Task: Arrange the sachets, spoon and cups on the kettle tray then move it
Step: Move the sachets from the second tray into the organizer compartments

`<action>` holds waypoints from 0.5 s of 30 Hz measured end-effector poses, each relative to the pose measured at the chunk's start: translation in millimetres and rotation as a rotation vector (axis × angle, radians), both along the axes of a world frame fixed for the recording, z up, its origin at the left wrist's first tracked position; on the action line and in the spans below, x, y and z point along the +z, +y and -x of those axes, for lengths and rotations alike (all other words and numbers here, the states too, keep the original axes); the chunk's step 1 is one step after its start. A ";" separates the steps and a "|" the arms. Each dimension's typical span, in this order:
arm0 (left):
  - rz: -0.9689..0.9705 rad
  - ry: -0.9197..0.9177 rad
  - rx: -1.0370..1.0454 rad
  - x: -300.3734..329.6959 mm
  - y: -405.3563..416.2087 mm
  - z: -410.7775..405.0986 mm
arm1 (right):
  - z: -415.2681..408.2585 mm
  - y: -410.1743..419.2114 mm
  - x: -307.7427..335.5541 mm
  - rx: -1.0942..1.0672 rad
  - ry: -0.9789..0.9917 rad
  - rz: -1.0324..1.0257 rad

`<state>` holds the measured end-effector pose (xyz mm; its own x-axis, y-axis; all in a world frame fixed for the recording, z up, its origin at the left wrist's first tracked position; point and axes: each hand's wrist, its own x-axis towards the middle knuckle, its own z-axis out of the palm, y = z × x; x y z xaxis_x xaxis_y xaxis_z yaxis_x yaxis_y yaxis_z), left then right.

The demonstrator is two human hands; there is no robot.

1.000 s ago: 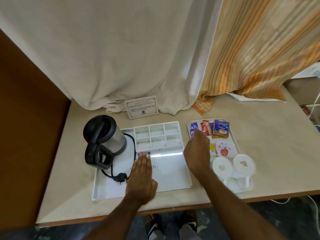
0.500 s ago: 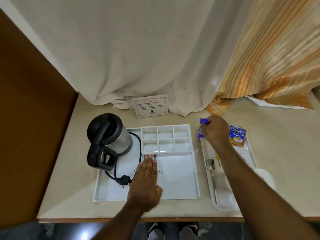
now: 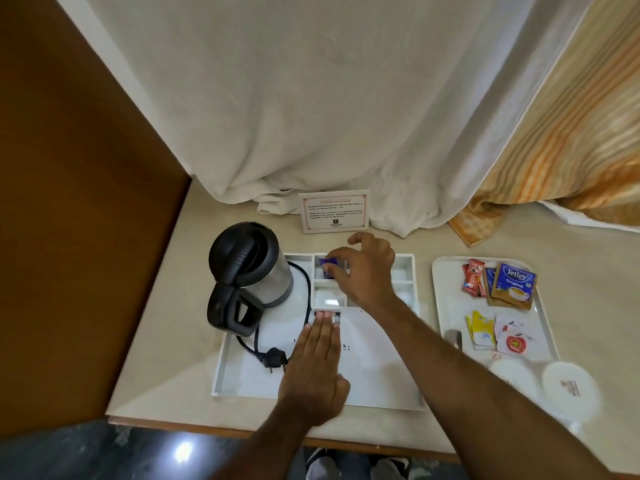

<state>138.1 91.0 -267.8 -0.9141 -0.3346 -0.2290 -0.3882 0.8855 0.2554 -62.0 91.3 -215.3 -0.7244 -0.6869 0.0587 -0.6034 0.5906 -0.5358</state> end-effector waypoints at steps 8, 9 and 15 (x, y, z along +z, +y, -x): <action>-0.010 0.004 -0.011 -2.2 -1.5 -3.1 | 36.0 54.4 32.7 -0.264 0.066 0.311; -0.013 0.006 -0.014 -1.6 -1.5 -3.1 | 49.1 70.8 35.6 -0.387 0.088 0.279; -0.025 0.007 -0.016 4.5 0.6 -0.2 | 94.1 140.9 19.8 -0.660 -0.052 -0.299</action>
<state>138.3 91.7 -263.3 -0.9208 -0.3142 -0.2310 -0.3722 0.8850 0.2798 -156.1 232.2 -195.5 -0.9902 -0.0870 -0.1088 -0.0489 0.9486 -0.3126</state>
